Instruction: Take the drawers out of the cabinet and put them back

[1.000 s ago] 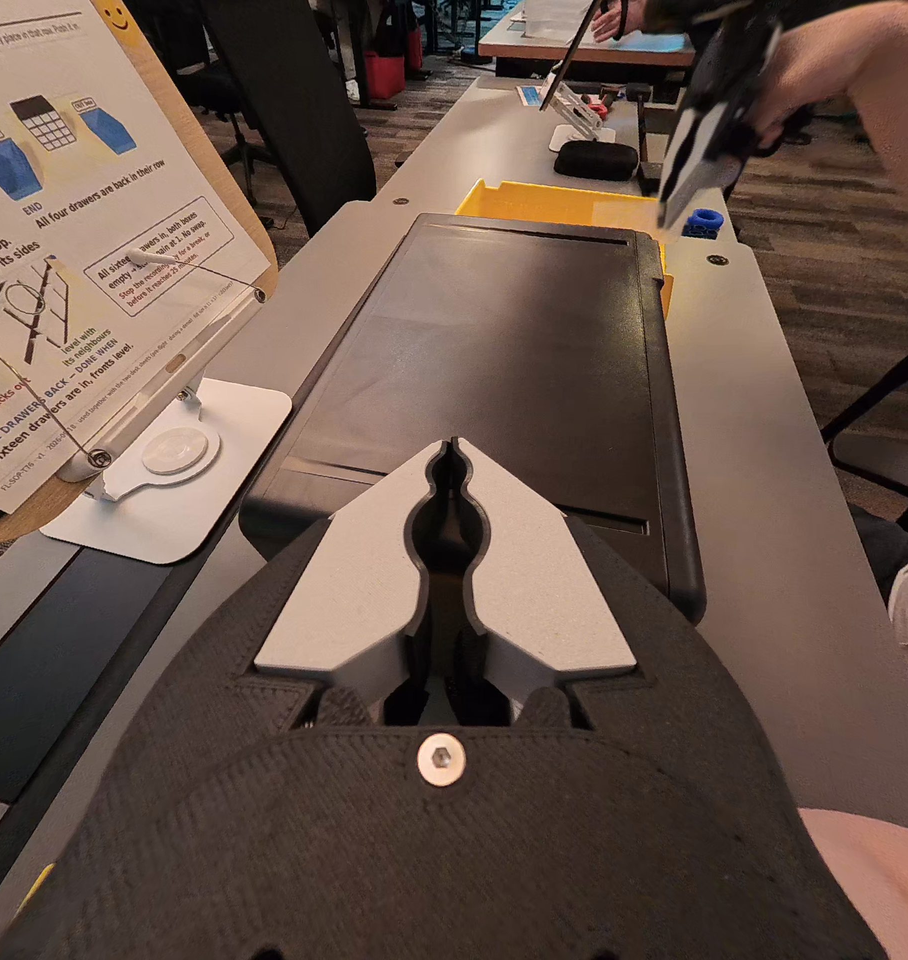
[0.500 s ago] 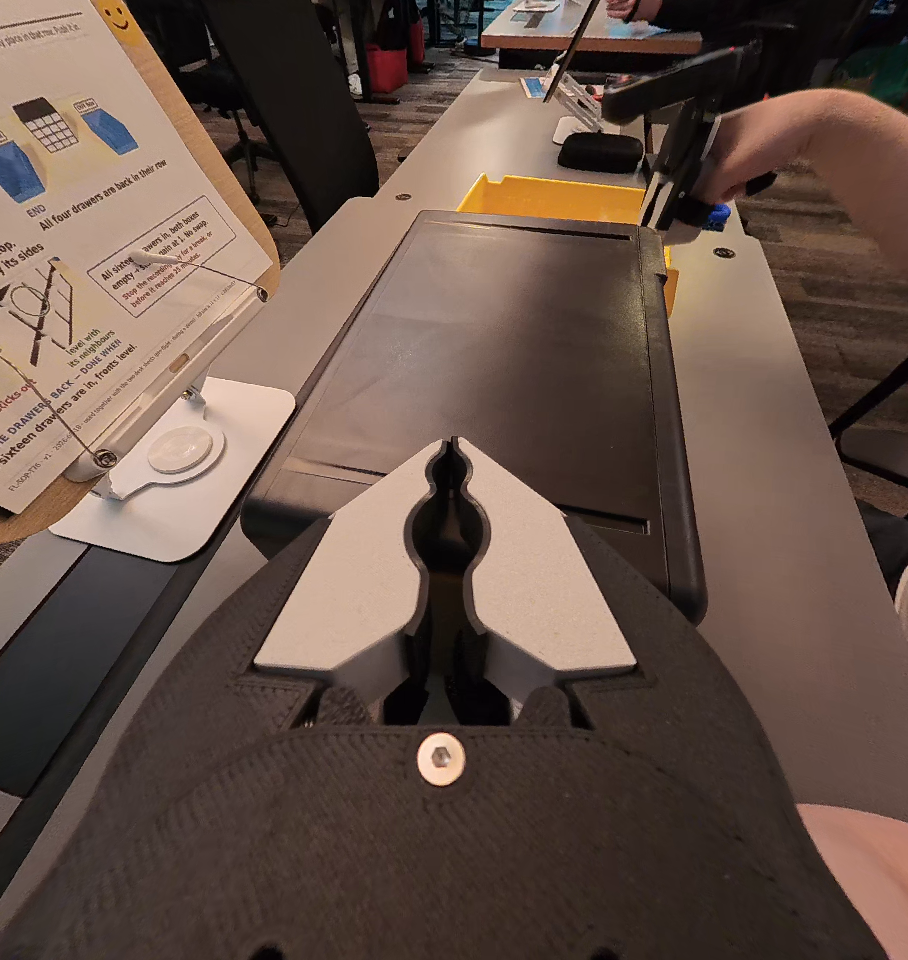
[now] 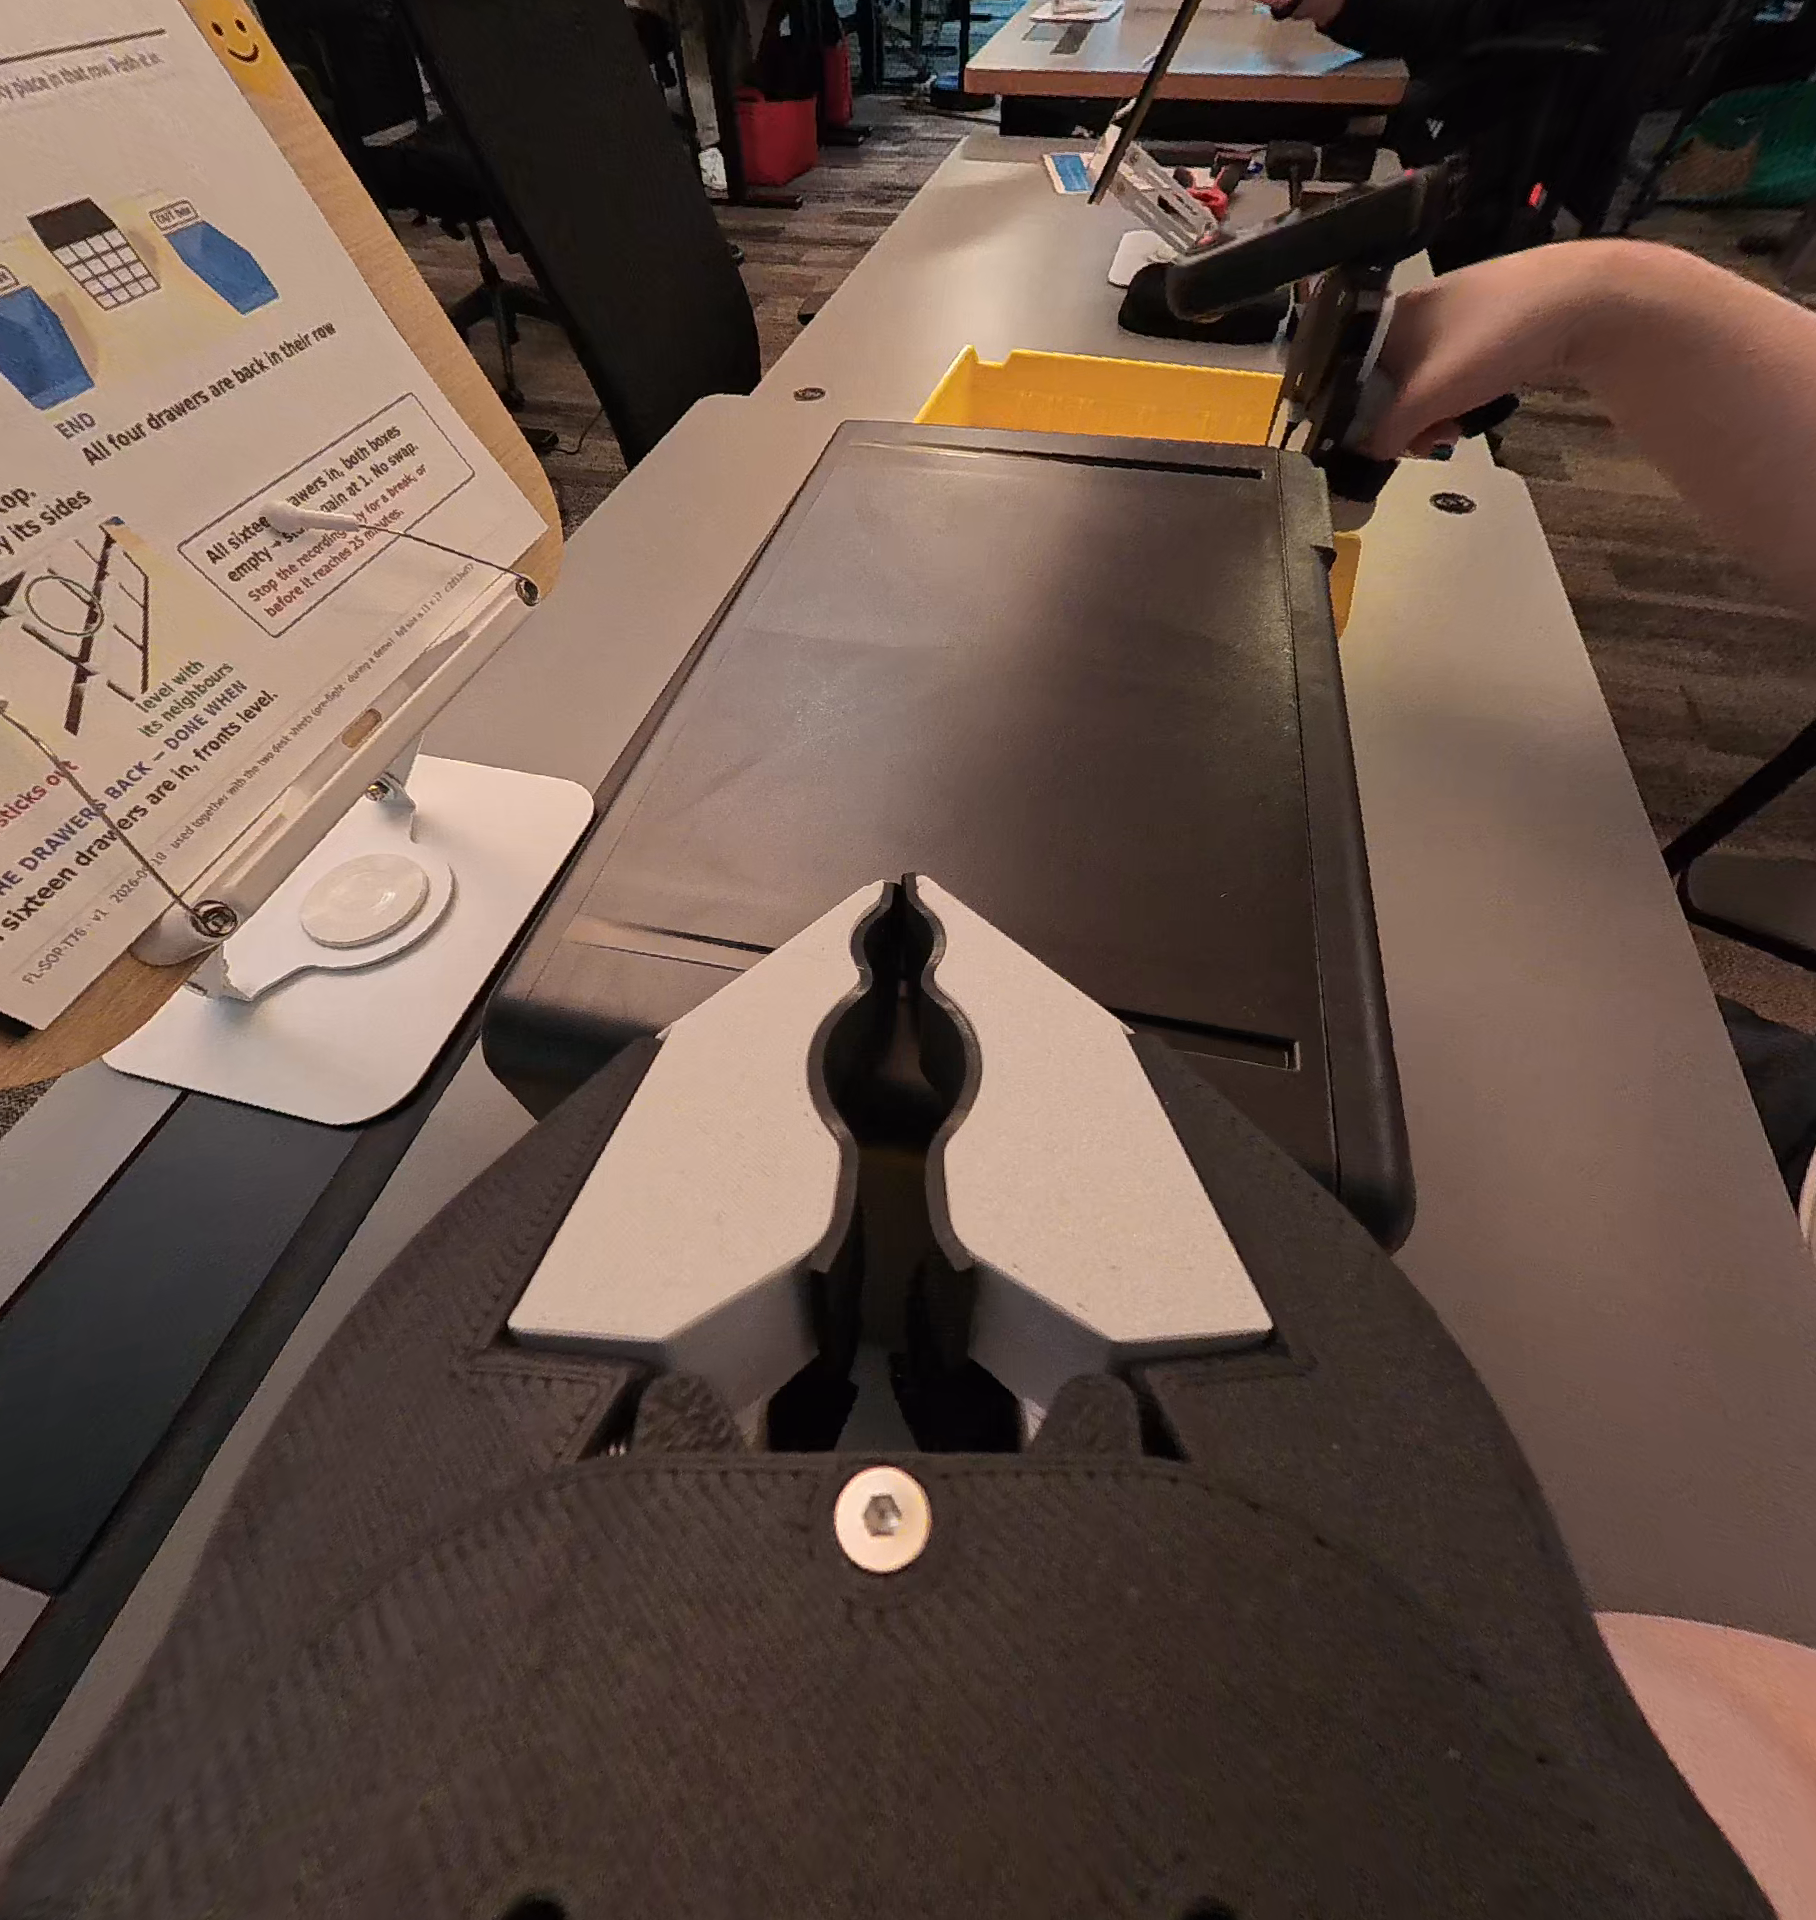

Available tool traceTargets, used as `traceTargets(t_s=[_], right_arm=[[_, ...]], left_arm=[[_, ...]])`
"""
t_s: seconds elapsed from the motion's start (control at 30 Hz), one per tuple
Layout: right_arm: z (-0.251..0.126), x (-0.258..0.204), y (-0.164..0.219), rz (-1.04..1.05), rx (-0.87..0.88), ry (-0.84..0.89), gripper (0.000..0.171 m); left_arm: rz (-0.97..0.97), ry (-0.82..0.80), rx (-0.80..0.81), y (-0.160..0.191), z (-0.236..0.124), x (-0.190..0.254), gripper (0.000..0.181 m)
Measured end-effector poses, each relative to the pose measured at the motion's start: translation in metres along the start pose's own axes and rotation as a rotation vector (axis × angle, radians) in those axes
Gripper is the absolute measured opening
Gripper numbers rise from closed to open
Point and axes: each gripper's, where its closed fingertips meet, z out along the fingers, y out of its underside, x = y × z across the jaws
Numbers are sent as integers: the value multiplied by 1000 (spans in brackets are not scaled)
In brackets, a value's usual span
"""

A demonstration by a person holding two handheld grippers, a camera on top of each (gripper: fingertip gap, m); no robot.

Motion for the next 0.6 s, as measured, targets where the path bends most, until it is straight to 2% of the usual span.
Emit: traceTargets(t_s=[0.2, 0.27, 0.5, 0.6], right_arm=[[-28, 1, 8, -3, 36, -9, 11], [-39, -2, 5, -11, 73, -40, 11], [-70, 9, -21, -21, 220, 13, 11], [-71, 13, -22, -10, 203, 52, 11]], left_arm=[[-1, 2, 1, 0, 0, 0, 0], [0, 2, 1, 0, 0, 0, 0], [-4, 2, 1, 0, 0, 0, 0], [-5, 2, 2, 0, 0, 0, 0]])
